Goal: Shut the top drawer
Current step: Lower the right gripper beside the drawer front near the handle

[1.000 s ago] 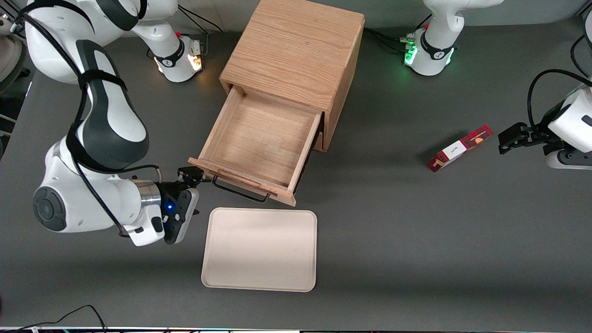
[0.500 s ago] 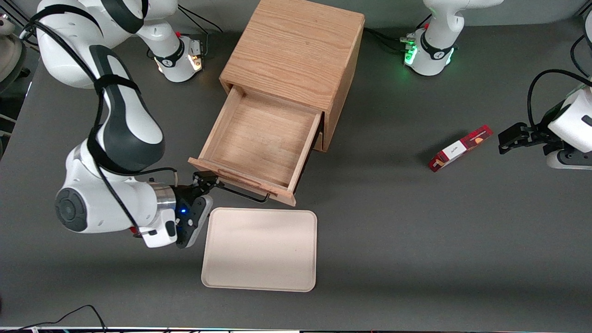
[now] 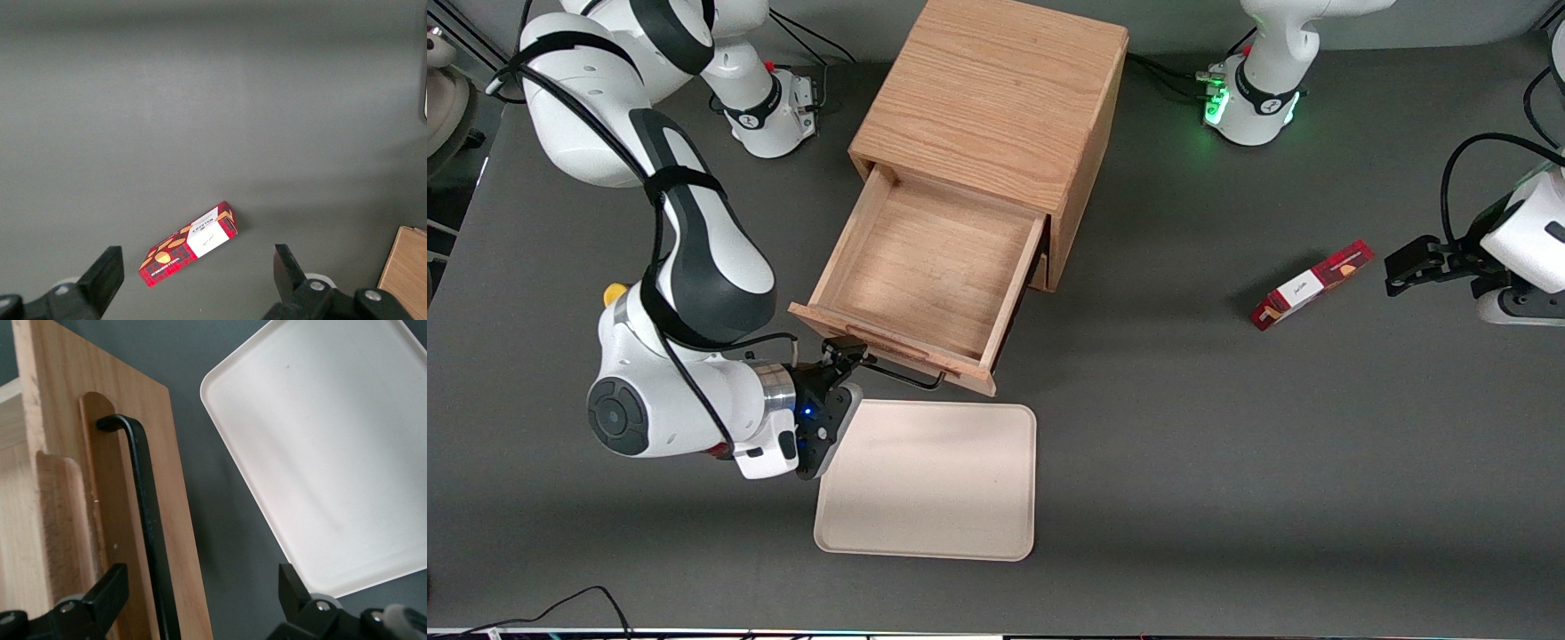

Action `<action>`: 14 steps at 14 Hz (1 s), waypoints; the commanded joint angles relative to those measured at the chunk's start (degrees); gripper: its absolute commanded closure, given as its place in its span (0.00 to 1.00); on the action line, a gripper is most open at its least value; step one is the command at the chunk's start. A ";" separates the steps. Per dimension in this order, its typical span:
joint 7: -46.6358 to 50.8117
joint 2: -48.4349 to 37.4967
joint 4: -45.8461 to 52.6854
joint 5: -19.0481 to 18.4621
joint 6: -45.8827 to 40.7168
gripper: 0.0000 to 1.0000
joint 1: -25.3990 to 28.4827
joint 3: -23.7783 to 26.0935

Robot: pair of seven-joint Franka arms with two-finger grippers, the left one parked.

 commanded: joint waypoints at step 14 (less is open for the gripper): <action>2.77 1.31 -1.43 -4.17 2.24 0.00 2.01 0.80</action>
